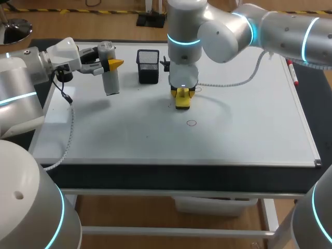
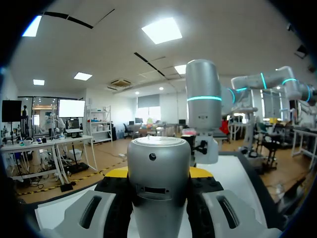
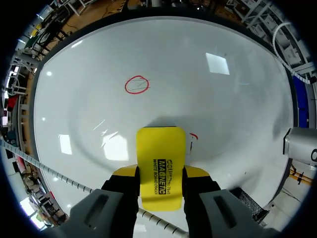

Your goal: Pick up the inspection probe, press it on each red-marked spot on the whiteboard one by one, put down the probe, pick up the eraser, and wipe off all the red marks.

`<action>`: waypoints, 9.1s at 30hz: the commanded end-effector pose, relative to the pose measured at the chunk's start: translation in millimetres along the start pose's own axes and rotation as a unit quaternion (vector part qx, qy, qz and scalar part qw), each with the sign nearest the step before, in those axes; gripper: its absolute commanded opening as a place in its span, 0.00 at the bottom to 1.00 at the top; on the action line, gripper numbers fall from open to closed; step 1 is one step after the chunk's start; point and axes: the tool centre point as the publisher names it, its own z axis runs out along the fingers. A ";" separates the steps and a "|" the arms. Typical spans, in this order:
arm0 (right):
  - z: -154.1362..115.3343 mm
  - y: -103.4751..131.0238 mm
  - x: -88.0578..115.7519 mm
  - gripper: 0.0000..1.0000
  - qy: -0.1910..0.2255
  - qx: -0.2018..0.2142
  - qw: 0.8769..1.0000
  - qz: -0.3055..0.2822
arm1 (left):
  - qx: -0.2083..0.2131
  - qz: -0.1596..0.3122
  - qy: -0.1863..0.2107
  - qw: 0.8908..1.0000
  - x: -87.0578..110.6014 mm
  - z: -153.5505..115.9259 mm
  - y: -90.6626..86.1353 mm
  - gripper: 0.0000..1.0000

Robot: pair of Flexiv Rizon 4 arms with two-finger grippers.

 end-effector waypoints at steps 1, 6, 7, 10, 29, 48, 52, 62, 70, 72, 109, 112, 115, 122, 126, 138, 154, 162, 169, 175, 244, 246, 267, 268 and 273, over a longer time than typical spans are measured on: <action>-17.1 8.8 -4.5 0.00 -0.003 0.006 1.000 -0.011 | 0.002 0.001 0.000 1.000 -0.2 0.4 0.4 0.00; -22.0 21.5 -23.3 0.00 -0.016 0.004 0.999 -0.033 | 0.002 0.001 0.000 1.000 -0.2 0.4 0.4 0.00; -21.0 24.4 -26.9 0.00 -0.019 0.002 0.999 -0.039 | 0.002 0.001 0.000 1.000 -0.2 0.4 0.4 0.00; -17.0 32.5 -35.6 0.00 -0.020 -0.003 0.998 -0.057 | 0.002 0.001 0.000 1.000 -0.2 0.4 0.4 0.00; 6.1 46.1 -43.1 0.00 -0.005 -0.028 0.995 -0.093 | 0.002 0.001 0.000 1.000 -0.2 0.4 0.4 0.00; 13.1 21.0 2.9 0.00 0.013 -0.031 0.999 -0.021 | 0.002 0.001 0.000 1.000 -0.2 0.4 0.4 0.00; 9.6 15.1 10.4 0.00 0.012 -0.026 1.000 -0.007 | 0.002 0.001 0.000 1.000 -0.2 0.4 0.4 0.00; -25.6 -26.7 46.9 0.00 0.000 0.000 0.998 0.057 | 0.002 0.001 0.000 1.000 -0.2 0.4 0.4 0.00; -30.3 -67.2 109.2 0.00 0.000 0.002 0.988 0.157 | 0.002 0.001 0.000 1.000 -0.2 0.4 0.4 0.00; -31.9 -74.9 129.0 0.00 -0.005 -0.002 0.982 0.187 | 0.002 0.001 0.000 1.000 -0.2 0.4 0.4 0.00; -27.4 -98.9 276.4 0.00 0.017 -0.007 0.937 0.348 | 0.002 0.001 0.000 1.000 -0.2 0.4 0.4 0.00; -27.4 -98.9 276.4 0.00 0.017 -0.007 0.937 0.348 | 0.002 0.001 0.000 1.000 -0.2 0.4 0.4 0.00; -27.4 -98.9 276.4 0.00 0.017 -0.007 0.937 0.348 | -0.004 0.013 0.011 1.000 17.7 14.1 -3.2 0.00; -27.4 -98.9 276.4 0.00 0.017 -0.007 0.937 0.348 | 0.020 0.032 0.035 0.999 57.2 37.2 -8.5 0.00; -27.4 -98.9 276.4 0.00 0.017 -0.007 0.937 0.348 | 0.020 0.035 0.056 0.998 76.3 55.6 -10.7 0.00; -27.4 -98.9 276.4 0.00 0.017 -0.007 0.937 0.348 | 0.020 0.046 0.115 0.992 118.1 129.5 -17.0 0.00; -27.4 -98.9 276.4 0.00 0.017 -0.007 0.937 0.348 | 0.039 0.034 0.171 0.984 130.4 217.2 -1.1 0.00; -27.4 -98.9 276.4 0.00 0.017 -0.007 0.937 0.348 | 0.053 0.033 0.170 0.983 124.3 246.4 4.4 0.00; -27.4 -98.9 276.4 0.00 0.017 -0.007 0.937 0.348 | 0.056 0.030 0.166 0.984 115.6 263.0 12.2 0.00; -27.4 -98.9 276.4 0.00 0.017 -0.007 0.937 0.348 | 0.056 0.028 0.162 0.985 108.3 270.7 17.4 0.00; -27.4 -98.9 276.4 0.00 0.017 -0.007 0.937 0.348 | 0.059 0.012 0.159 0.985 91.6 286.0 34.6 0.00; -27.4 -98.9 276.4 0.00 0.017 -0.007 0.937 0.348 | 0.054 -0.002 0.155 0.986 91.6 284.7 30.6 0.00; -27.4 -98.9 276.4 0.00 0.017 -0.007 0.937 0.348 | 0.045 -0.013 0.080 0.996 111.8 173.7 2.1 0.00; -27.4 -98.9 276.4 0.00 0.017 -0.007 0.937 0.348 | 0.043 -0.013 0.074 0.996 113.1 166.0 2.0 0.00; -27.4 -98.9 276.4 0.00 0.017 -0.007 0.937 0.348 | 0.036 -0.012 0.052 0.998 116.1 130.8 1.6 0.00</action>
